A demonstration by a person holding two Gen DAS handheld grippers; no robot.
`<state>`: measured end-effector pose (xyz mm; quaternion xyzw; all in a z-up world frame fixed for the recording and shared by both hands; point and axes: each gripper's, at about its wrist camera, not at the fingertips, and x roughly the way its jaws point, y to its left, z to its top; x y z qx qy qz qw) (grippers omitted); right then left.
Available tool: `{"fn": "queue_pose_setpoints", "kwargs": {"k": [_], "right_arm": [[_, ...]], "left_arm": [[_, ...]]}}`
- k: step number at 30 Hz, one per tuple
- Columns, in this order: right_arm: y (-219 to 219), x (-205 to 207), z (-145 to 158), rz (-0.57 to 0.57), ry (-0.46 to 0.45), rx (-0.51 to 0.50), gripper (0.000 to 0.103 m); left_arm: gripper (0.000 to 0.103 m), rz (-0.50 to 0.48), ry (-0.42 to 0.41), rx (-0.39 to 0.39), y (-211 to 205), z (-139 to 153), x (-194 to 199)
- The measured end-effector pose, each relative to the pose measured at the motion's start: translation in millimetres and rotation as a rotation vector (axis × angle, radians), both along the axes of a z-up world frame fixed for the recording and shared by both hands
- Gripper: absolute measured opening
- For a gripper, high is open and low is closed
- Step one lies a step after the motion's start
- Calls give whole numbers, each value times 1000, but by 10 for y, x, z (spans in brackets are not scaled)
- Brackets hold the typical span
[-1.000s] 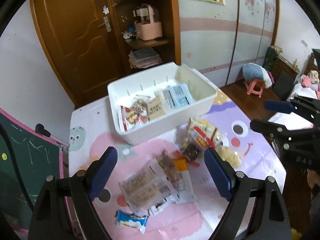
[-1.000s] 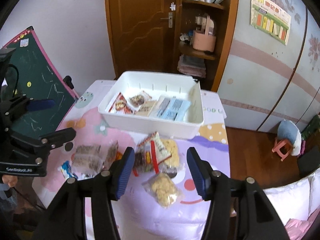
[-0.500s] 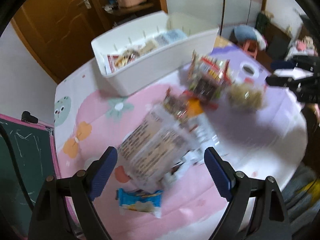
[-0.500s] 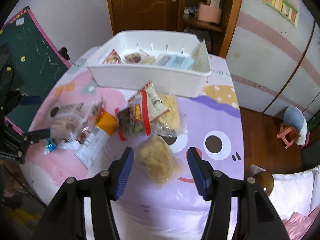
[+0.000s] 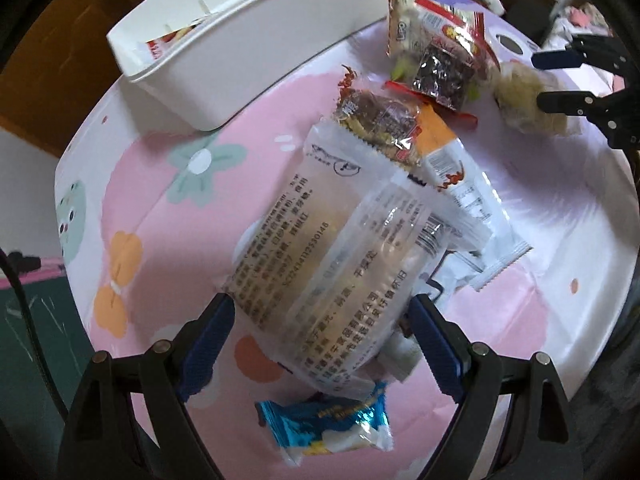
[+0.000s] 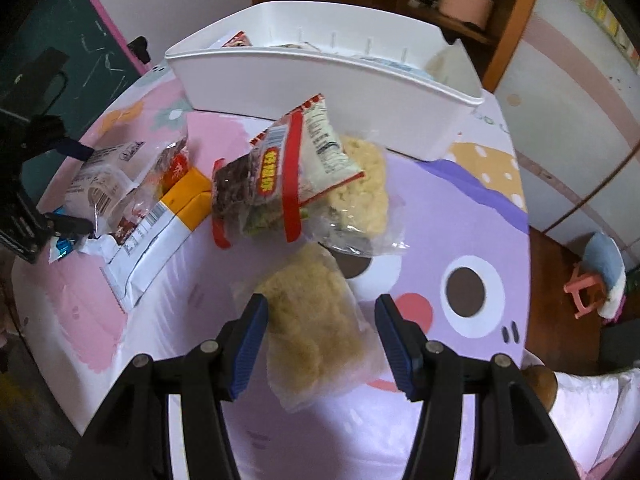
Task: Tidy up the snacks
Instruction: 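Grasp the clear pastry pack with left tool while right tool grasps yellow puffed-snack bag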
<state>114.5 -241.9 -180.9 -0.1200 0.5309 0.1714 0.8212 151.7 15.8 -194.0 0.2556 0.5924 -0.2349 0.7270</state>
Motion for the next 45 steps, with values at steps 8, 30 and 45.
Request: {"fn": "queue_pose_setpoints", "kwargs": {"k": [8, 30, 45], "right_arm": [[70, 104, -149, 31, 75, 39, 60], [190, 60, -178, 47, 69, 43, 42], [270, -301, 302, 28, -52, 101, 40]], "left_arm": [[92, 68, 75, -54, 108, -120, 339], [46, 158, -47, -76, 31, -3, 591], [28, 315, -144, -187, -73, 483, -268]]}}
